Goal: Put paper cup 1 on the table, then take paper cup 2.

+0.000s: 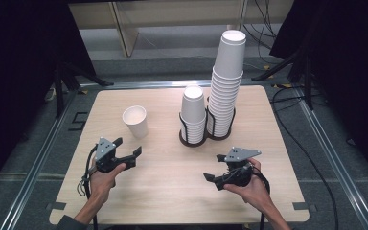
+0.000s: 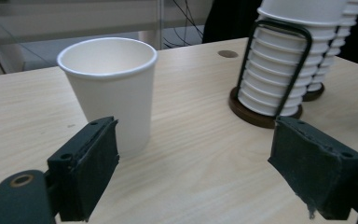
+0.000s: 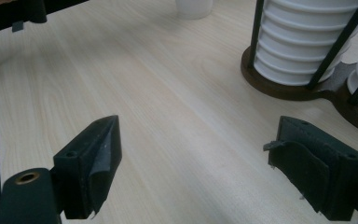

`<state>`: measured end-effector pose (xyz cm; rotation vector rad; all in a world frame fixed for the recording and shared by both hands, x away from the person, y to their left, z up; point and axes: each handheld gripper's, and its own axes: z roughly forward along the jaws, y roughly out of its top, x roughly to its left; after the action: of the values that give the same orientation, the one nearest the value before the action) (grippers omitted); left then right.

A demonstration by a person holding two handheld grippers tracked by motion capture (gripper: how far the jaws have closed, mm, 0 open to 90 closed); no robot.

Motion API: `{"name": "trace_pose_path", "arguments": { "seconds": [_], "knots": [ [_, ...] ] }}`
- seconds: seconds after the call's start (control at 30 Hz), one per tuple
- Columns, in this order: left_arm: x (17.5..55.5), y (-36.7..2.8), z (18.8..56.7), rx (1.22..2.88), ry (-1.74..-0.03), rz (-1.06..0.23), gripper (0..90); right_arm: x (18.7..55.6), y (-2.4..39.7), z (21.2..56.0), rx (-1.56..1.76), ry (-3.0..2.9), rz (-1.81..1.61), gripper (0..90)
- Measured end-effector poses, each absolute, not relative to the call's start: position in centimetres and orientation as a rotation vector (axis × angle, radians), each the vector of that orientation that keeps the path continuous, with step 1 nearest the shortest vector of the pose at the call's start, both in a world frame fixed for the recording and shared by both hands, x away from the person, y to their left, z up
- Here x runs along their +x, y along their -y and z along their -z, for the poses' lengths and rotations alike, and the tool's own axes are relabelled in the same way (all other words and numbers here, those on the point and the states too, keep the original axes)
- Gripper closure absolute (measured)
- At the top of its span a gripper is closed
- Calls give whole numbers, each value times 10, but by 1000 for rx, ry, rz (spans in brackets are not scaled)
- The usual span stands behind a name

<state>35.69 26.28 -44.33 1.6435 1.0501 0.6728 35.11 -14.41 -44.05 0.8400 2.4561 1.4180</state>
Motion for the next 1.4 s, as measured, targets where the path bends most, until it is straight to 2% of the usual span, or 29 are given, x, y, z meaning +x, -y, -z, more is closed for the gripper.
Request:
{"name": "trace_pose_path", "arguments": {
  "seconds": [0.83,1.13,1.4],
  "knots": [
    [303,-251,452,1720,-960,-620,144,358,158,437,951,-2345,-1438,159],
    [296,-246,456,1742,-949,-590,144,364,167,420,999,-2263,-1460,158],
    [299,-245,460,1747,-940,-579,144,376,182,389,1029,-2156,-1450,157]
  ]
}}
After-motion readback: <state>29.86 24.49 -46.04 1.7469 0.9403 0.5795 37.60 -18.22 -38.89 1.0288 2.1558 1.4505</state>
